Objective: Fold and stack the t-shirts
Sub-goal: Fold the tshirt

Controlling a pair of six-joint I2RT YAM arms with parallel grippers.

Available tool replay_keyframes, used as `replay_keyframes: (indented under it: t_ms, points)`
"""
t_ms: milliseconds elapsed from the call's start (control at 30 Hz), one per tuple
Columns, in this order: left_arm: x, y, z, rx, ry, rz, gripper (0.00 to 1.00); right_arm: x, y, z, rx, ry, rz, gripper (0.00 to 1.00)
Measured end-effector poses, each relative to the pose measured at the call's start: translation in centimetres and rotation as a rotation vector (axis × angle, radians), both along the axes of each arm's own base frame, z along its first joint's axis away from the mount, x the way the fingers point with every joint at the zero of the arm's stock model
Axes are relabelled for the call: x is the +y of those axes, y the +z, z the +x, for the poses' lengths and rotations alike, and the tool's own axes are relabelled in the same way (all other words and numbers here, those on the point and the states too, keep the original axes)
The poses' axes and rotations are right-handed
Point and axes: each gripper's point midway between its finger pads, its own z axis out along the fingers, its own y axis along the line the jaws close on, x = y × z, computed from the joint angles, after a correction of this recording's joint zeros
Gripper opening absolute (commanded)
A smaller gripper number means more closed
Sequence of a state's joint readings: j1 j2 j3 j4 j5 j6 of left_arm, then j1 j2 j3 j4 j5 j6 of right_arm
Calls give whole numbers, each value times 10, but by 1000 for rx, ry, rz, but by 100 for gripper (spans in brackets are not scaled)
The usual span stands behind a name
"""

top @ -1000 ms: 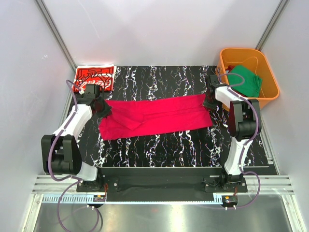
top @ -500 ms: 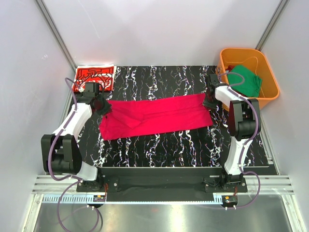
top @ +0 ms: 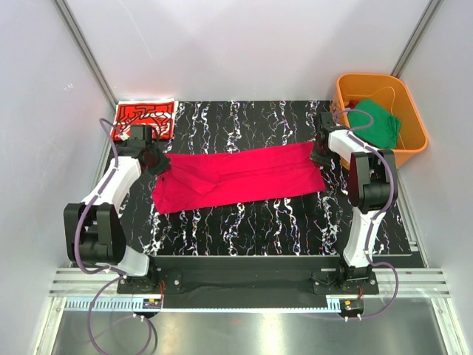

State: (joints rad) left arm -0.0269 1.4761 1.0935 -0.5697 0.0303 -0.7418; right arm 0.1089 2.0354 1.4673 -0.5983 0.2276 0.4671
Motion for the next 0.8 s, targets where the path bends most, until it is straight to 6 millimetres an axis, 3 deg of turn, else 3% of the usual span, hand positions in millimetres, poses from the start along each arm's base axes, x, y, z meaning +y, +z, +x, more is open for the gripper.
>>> replay_keyframes:
  t_ms: [467,800]
  points:
    - [-4,-16,19,41,-12,-16,0,0,-3,0,7,0,0,2]
    - [-14,-17,35,37,-56,-58,0,0,-3,0,7,0,1,2]
